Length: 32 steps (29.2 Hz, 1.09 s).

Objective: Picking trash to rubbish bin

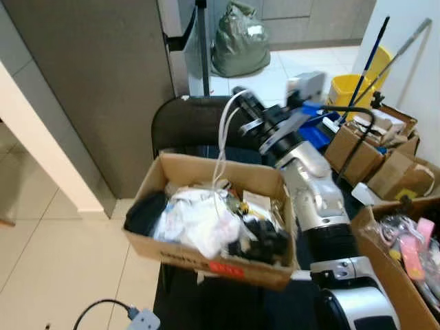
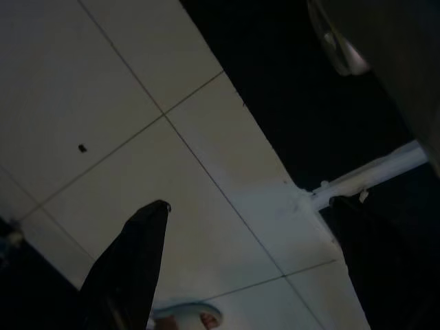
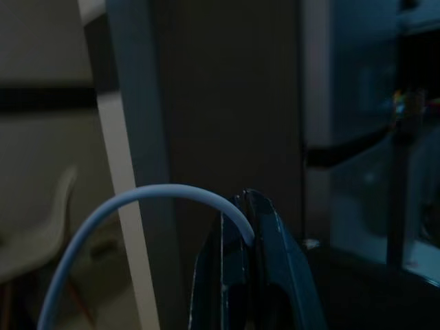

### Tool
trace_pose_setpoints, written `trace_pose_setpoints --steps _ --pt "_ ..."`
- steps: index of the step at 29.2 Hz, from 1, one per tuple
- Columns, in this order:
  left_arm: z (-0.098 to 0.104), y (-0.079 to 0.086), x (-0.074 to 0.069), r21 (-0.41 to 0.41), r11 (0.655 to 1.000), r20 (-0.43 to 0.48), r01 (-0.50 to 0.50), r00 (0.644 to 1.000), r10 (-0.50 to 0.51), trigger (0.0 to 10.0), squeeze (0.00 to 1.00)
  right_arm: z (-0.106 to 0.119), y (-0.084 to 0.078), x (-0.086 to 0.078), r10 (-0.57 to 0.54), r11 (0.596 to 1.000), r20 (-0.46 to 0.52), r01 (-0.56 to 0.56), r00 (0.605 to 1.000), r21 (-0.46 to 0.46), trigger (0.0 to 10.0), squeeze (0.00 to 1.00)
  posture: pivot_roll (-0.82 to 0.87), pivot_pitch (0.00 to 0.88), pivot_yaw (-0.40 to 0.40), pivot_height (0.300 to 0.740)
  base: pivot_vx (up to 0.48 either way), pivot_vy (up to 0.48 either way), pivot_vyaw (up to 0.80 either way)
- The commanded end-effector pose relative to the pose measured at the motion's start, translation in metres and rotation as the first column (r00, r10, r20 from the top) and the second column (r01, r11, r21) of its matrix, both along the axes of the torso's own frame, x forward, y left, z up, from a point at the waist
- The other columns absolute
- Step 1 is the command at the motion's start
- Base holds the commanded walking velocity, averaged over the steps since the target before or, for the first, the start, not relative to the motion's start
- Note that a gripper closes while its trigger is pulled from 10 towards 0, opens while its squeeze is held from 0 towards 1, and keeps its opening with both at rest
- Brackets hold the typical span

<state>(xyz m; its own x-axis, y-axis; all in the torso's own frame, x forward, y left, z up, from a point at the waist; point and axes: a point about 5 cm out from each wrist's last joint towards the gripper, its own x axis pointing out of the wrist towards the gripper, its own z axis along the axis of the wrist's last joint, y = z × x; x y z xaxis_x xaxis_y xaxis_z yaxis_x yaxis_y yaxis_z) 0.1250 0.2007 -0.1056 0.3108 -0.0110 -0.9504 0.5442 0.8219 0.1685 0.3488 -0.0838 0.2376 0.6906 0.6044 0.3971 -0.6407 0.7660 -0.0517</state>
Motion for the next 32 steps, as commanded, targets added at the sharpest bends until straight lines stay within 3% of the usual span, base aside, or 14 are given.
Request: trace_pose_setpoints --steps 1,4,5,9,11,12,15,16,19,22,25,29,30,32 --pt "0.0 0.002 -0.002 0.012 1.0 -0.01 0.013 1.0 -0.013 10.0 0.0 -0.018 0.011 -0.001 0.014 0.991 -0.046 -0.02 0.999 -0.13 10.0 0.0 0.01 0.059 0.091 0.74 0.48 0.0 0.0" --pt "-0.001 0.002 -0.003 0.018 1.0 -0.014 0.008 1.0 -0.008 10.0 0.0 -0.031 0.017 -0.004 0.033 0.969 -0.068 -0.048 0.997 -0.242 10.0 0.0 0.01 0.059 0.091 0.74 0.445 0.0 0.0" --pt "-0.001 0.002 -0.003 0.018 1.0 -0.014 0.008 1.0 -0.008 10.0 0.0 -0.031 0.017 -0.004 0.033 0.969 -0.068 -0.048 0.997 -0.242 10.0 0.0 0.01 0.059 0.091 0.74 0.428 0.0 0.0" --pt "-0.002 0.003 -0.006 0.025 1.0 -0.029 0.019 0.999 -0.018 10.0 0.0 -0.049 0.025 -0.008 0.055 0.92 -0.096 -0.088 0.994 -0.381 10.0 0.0 0.01 0.059 0.091 0.74 0.0 0.0 0.0" --pt "-0.002 0.003 -0.007 0.025 1.0 -0.032 0.015 0.999 -0.015 10.0 0.0 -0.052 0.023 -0.006 0.013 0.909 -0.093 -0.05 0.996 -0.413 10.0 0.0 0.01 0.059 0.091 0.74 0.0 0.0 0.0" --pt "-0.002 0.004 -0.008 0.024 1.0 -0.035 0.012 0.999 -0.011 10.0 0.0 -0.056 0.016 0.002 -0.087 0.895 -0.102 0.033 0.991 -0.445 10.0 0.0 0.01 0.059 0.091 0.74 0.0 0.0 0.0" --pt "-0.002 0.004 -0.009 0.023 1.0 -0.038 0.012 0.999 -0.011 10.0 0.0 -0.063 0.011 0.004 -0.104 0.866 -0.109 0.036 0.989 -0.499 10.0 0.0 0.01 0.059 0.091 0.74 0.0 0.0 0.0" --pt "-0.002 0.004 -0.009 0.021 1.0 -0.039 0.013 0.999 -0.012 10.0 0.0 -0.067 0.009 0.003 -0.102 0.843 -0.105 0.03 0.989 -0.538 10.0 0.96 0.01 0.059 0.091 0.74 0.0 0.0 0.0" --pt "-0.003 0.002 -0.009 0.018 1.0 -0.04 0.015 0.999 -0.014 10.0 0.0 -0.071 0.006 0.002 -0.097 0.811 -0.096 0.023 0.991 -0.585 10.0 1.0 0.01 0.058 0.088 0.74 0.0 0.0 0.0" --pt "-0.003 0.0 -0.01 0.015 1.0 -0.04 0.016 0.999 -0.015 10.0 0.0 -0.073 0.004 0.0 -0.078 0.804 -0.101 0.003 0.992 -0.595 10.0 1.0 0.01 0.058 0.088 0.74 0.0 0.0 0.0" --pt "-0.004 -0.007 -0.01 0.005 1.0 -0.039 0.022 0.999 -0.022 10.0 0.0 -0.078 -0.001 -0.014 0.059 0.758 -0.136 -0.133 0.989 -0.638 10.0 1.0 0.01 0.058 0.088 0.74 0.0 0.0 0.0" --pt "-0.005 -0.012 -0.009 0.001 1.0 -0.038 0.027 0.999 -0.027 10.0 0.0 -0.084 -0.014 -0.016 0.052 0.701 -0.166 -0.154 0.985 -0.696 10.0 1.0 0.01 0.058 0.088 0.74 0.0 0.0 0.0" --pt "-0.005 -0.014 -0.009 0.0 1.0 -0.038 0.028 0.999 -0.028 10.0 0.0 -0.085 -0.019 -0.015 0.037 0.691 -0.174 -0.151 0.984 -0.707 10.0 0.85 0.01 0.058 0.088 0.74 0.0 0.0 0.0" --pt "-0.005 -0.015 -0.008 -0.001 1.0 -0.037 0.029 0.999 -0.029 10.0 0.0 -0.085 -0.022 -0.015 0.028 0.686 -0.179 -0.149 0.983 -0.712 10.0 0.85 0.01 0.058 0.088 0.74 0.0 0.0 0.0"
